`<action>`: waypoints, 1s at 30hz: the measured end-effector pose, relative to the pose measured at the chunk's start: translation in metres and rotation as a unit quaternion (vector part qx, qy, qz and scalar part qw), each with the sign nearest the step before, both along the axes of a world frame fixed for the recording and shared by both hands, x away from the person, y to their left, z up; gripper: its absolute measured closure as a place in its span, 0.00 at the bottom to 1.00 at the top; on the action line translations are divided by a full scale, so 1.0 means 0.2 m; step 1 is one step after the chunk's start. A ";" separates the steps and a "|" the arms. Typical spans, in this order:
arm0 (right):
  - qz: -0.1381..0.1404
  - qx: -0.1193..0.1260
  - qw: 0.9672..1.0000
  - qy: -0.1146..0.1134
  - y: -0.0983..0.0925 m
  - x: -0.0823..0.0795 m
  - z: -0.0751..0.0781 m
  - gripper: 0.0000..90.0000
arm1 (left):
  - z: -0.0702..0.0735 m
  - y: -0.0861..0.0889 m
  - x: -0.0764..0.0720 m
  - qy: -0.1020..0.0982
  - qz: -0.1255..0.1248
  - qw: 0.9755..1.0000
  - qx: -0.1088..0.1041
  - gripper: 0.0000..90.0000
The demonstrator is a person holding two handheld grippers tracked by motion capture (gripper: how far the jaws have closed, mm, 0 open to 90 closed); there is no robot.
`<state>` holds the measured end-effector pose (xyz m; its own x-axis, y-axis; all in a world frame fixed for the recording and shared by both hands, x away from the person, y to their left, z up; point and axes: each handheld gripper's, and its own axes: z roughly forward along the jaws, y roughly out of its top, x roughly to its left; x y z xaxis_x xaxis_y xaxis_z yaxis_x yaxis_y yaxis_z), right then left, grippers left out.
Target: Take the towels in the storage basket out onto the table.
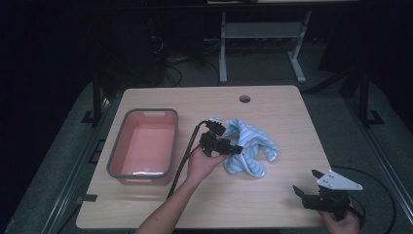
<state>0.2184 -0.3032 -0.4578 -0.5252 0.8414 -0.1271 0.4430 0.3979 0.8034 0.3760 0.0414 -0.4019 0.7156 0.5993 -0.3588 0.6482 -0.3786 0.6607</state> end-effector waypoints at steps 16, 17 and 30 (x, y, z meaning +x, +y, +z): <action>-0.001 -0.006 1.000 -0.002 0.02 0.00 0.00 0.17 | 0.03 0.16 -0.14 -0.024 0.004 1.000 -0.013 0.41; -0.001 -0.006 1.000 0.002 0.02 0.00 0.00 0.17 | 0.03 0.16 -0.15 -0.027 0.003 1.000 -0.011 0.41; -0.003 -0.014 1.000 0.005 0.02 0.01 -0.01 0.17 | 0.00 0.26 -0.30 -0.034 -0.014 0.999 -0.012 0.40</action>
